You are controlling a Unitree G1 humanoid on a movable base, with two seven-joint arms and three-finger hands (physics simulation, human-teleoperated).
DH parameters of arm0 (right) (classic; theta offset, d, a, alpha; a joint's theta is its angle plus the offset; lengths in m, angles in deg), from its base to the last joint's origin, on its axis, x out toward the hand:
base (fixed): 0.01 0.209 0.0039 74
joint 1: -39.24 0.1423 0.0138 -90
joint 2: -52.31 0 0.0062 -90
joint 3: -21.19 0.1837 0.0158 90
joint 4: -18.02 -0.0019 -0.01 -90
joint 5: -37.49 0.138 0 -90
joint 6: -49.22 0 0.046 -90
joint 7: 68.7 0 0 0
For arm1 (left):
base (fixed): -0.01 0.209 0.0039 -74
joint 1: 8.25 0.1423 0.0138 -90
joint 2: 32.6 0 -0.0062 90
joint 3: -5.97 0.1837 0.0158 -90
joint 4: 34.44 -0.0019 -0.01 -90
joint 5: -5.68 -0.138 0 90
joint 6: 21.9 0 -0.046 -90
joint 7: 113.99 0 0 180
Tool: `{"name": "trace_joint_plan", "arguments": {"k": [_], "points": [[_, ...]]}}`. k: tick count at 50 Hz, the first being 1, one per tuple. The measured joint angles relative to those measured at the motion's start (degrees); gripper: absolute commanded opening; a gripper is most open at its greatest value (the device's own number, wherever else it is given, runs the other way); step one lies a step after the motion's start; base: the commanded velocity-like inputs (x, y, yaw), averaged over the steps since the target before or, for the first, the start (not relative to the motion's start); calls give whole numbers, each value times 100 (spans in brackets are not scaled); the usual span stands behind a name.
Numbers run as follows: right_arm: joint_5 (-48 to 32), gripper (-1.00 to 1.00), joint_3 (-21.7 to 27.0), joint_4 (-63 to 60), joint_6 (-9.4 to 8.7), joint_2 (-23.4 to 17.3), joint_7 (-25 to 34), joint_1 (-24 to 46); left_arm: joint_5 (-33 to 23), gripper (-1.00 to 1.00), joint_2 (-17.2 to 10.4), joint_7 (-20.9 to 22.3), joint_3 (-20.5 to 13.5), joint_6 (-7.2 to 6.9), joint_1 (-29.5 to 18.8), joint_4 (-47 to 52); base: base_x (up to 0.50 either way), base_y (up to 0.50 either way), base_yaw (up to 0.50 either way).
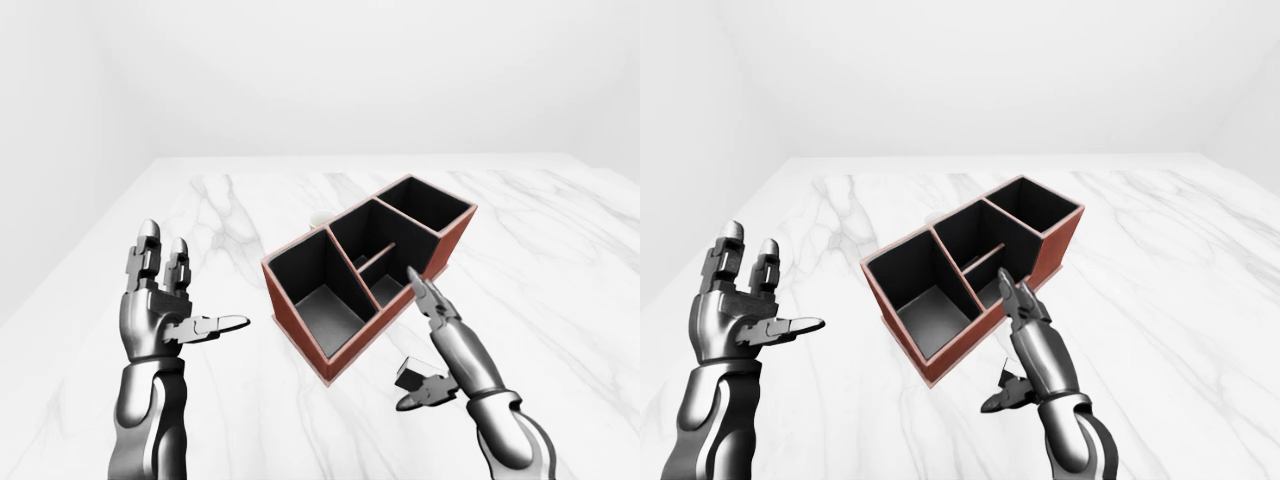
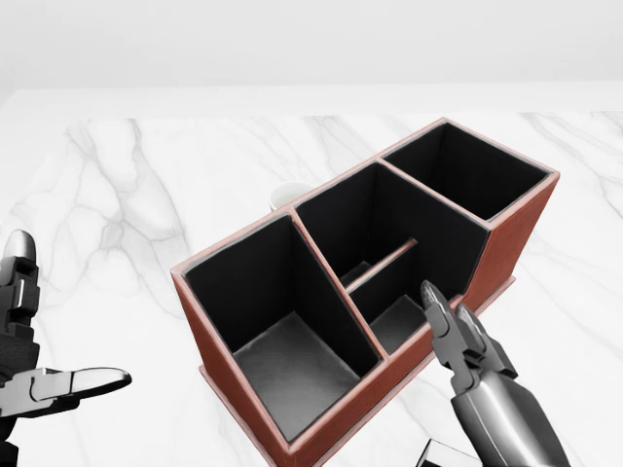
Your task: Pick up the book and place it in the left compartment of the caddy.
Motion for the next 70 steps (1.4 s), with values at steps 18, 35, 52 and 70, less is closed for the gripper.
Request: {"name": "trace_joint_plan", "arguments": {"k": [18, 35, 52, 70], "points": [[-539, 100, 103, -66, 0, 12, 395, -79, 32, 100, 0, 28, 25, 0, 3, -18, 0, 0, 0], [-590, 100, 678, 226, 0, 154, 696, -216, 21, 100, 0, 52, 41, 0, 1, -50, 0, 0, 0], [-888, 100, 1134, 511, 0, 255, 1208, -190, -11, 100, 16, 59, 78, 0, 18, -30, 0, 0, 0], [-1229, 100, 1435, 560, 0, 244, 1749, 46, -44, 100, 31, 61, 118, 0, 37, -24, 0, 0, 0]]}}
